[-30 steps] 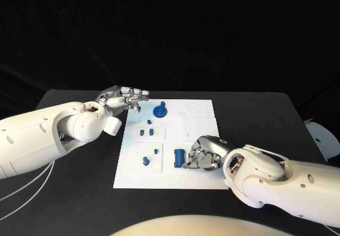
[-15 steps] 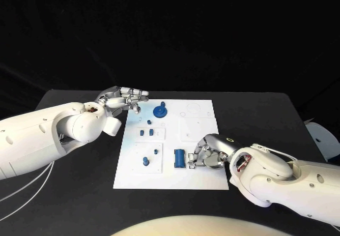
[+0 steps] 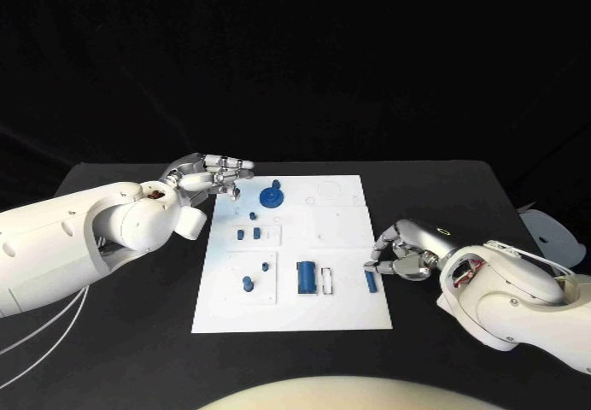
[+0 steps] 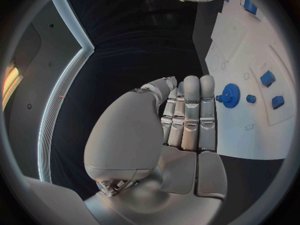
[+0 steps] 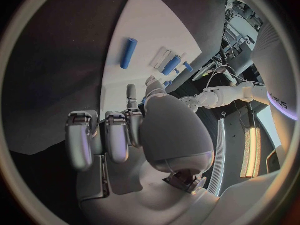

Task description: Assemble the parts on the task board

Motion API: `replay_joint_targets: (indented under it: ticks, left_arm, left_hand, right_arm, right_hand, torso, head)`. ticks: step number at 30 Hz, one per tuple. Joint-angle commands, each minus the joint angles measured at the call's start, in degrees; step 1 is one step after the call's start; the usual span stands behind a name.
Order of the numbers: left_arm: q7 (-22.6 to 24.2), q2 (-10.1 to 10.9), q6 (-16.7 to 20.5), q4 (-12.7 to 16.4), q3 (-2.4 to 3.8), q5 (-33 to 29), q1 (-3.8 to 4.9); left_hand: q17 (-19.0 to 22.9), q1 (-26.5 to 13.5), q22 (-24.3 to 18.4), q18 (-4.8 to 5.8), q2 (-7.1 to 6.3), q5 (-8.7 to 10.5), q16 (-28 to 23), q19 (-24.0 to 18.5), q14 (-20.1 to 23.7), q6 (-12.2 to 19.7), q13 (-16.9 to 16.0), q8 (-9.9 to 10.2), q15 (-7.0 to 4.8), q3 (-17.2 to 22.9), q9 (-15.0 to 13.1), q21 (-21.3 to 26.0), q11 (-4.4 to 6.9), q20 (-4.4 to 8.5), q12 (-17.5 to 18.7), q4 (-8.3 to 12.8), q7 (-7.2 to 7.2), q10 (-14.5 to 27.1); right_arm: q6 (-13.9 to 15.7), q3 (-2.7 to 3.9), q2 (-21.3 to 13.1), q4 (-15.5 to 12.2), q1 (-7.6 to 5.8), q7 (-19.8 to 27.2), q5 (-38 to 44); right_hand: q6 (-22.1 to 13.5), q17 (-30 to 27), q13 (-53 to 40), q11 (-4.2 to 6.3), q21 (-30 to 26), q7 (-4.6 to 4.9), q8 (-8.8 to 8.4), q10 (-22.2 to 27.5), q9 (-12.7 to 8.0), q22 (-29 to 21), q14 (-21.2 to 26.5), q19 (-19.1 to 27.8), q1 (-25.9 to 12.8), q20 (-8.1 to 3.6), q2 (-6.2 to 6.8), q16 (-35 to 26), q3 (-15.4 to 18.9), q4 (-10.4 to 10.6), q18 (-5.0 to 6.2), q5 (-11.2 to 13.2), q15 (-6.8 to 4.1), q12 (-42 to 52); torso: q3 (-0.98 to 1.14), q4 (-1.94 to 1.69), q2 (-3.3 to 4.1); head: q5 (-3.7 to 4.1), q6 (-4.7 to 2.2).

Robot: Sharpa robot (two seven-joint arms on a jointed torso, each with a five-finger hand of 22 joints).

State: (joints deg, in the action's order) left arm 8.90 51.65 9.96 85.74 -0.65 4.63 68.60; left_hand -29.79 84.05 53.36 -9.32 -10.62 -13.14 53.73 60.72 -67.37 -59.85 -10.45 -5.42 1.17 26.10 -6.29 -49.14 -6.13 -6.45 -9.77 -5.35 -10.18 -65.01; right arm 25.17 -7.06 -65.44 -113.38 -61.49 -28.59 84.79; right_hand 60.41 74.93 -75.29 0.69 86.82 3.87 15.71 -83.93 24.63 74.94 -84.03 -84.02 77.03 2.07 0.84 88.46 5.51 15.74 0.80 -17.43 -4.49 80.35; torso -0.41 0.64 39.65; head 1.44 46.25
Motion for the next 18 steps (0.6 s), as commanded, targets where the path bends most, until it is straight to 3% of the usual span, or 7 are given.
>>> replay_joint_targets:
  ticks: [1, 7, 18]
  left_arm:
    - [0.4, -0.18, -0.81, 0.0, -0.01, -0.03, 0.04]
    - [0.37, -0.3, -0.95, -0.08, -0.08, -0.03, 0.03]
    - [0.24, -0.18, -1.12, -0.05, -0.14, -0.03, 0.03]
  left_hand:
    - [0.07, -0.16, -0.06, -0.64, 0.21, 0.09, 0.37, 0.19, 0.1, 0.29, -0.08, -0.23, 0.38, -0.29, 0.06, 0.15, -0.08, -0.21, -0.28, -0.07, -0.25, 0.49]
    - [0.07, -0.16, -0.06, -0.64, 0.21, 0.09, 0.37, 0.19, 0.1, 0.29, -0.08, -0.23, 0.38, -0.29, 0.06, 0.15, -0.08, -0.21, -0.28, -0.07, -0.25, 0.49]
    - [0.07, -0.16, -0.06, -0.64, 0.21, 0.09, 0.37, 0.19, 0.1, 0.29, -0.08, -0.23, 0.38, -0.29, 0.06, 0.15, -0.08, -0.21, -0.28, -0.07, -0.25, 0.49]
  right_arm:
    - [-0.81, -0.11, -0.38, 0.04, 0.55, -0.6, 2.93]
    - [-1.32, -0.19, -0.45, 0.37, 1.58, -2.36, 4.7]
    - [-3.23, -0.29, 0.64, 1.42, 3.23, -3.45, 6.59]
  right_hand:
    - [0.88, 11.35, -6.51, -0.23, 0.23, -0.03, -0.42, -1.19, -0.23, 14.19, -5.15, -4.66, -0.07, 0.32, -0.38, -0.15, 0.1, 0.58, -0.15, -0.26, 0.53, -0.15]
    - [2.39, 11.4, -6.55, -0.01, 0.41, -0.35, -0.75, -1.27, -0.63, 14.24, -5.17, -4.75, -1.15, 0.31, -0.15, -0.13, 0.73, 0.82, -0.18, -0.78, 0.4, -0.19]
    - [4.13, 11.48, -6.45, 0.47, 0.53, -0.95, -0.43, -1.27, -0.49, 14.28, -5.19, -4.8, -1.91, 0.07, 0.23, -0.1, 1.31, 0.83, -0.21, -1.03, 0.03, -0.39]
  torso:
    - [0.16, 0.37, -0.06]
    - [0.28, 0.41, -0.05]
    - [0.17, 0.36, -0.03]
  head:
    - [0.45, -0.15]
    - [0.68, -0.15]
    - [0.64, 0.16]
